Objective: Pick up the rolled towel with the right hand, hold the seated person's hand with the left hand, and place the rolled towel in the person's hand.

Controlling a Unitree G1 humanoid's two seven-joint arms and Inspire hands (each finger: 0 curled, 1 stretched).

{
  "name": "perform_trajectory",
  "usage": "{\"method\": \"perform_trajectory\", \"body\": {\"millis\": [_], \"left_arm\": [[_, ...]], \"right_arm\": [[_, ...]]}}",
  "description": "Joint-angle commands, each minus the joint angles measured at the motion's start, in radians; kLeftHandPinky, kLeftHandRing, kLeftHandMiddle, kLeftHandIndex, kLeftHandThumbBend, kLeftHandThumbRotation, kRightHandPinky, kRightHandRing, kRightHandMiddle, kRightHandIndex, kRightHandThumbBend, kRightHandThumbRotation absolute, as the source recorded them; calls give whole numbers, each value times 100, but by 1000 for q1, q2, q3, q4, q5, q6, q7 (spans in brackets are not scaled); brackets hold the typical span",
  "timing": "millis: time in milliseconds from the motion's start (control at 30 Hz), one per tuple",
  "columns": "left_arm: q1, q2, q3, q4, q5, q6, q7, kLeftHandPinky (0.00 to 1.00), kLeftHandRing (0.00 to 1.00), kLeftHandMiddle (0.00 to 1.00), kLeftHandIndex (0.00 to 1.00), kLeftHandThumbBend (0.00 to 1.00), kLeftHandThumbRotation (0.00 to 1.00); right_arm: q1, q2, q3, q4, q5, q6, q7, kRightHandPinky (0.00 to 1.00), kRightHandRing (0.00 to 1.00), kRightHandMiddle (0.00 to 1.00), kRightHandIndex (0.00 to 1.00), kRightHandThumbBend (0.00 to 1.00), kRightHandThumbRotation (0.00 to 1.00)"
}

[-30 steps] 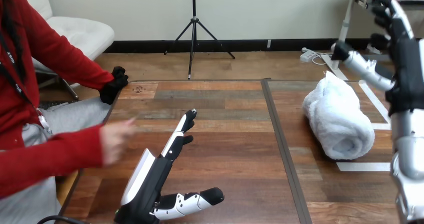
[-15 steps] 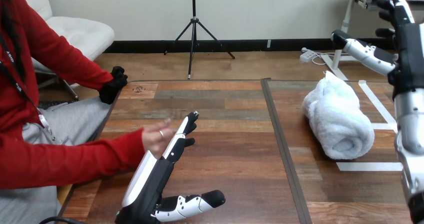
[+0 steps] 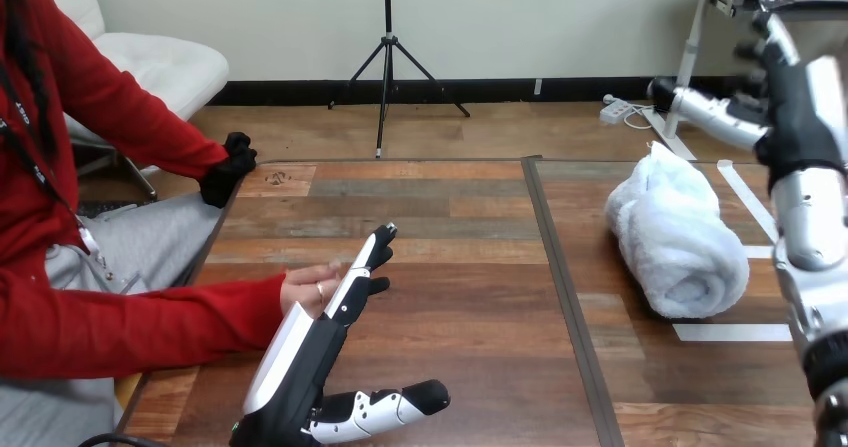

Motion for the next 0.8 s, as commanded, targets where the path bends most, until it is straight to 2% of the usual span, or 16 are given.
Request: {"method": "perform_trajectory", "body": {"millis": [0, 33, 67, 133, 333, 533, 767], "left_arm": [[-54, -6, 9, 0, -14, -14, 7, 87, 96, 100, 100, 100, 72], [-54, -6, 10, -2, -9, -13, 11, 87, 96, 100, 100, 100, 72], [-53, -6, 11, -3, -5, -12, 15, 87, 96, 100, 100, 100, 72], [-50, -6, 11, -6, -3, -9, 16, 87, 96, 100, 100, 100, 72], [-49, -6, 11, -9, -4, -9, 14, 86, 95, 100, 100, 100, 72], [-48, -5, 10, -9, -7, -15, 12, 86, 95, 100, 100, 100, 73], [-44, -6, 9, -10, -22, -22, 4, 88, 96, 100, 100, 100, 72]], "right_arm": [[-185, -24, 47, 137, -25, 69, 12, 26, 38, 51, 97, 100, 50], [-195, -24, 52, 155, -29, 80, 14, 26, 38, 51, 97, 100, 50], [-201, -24, 56, 167, -30, 85, 16, 21, 30, 42, 97, 100, 50], [-215, -23, 68, 191, -38, 103, 17, 18, 25, 36, 98, 100, 51], [-243, -20, 100, 244, -53, 155, 24, 15, 20, 31, 97, 100, 53], [-253, -17, 131, 281, -75, 204, 33, 16, 23, 35, 98, 100, 55], [-252, -14, 168, 307, -102, 249, 47, 26, 39, 51, 97, 100, 59]]}}
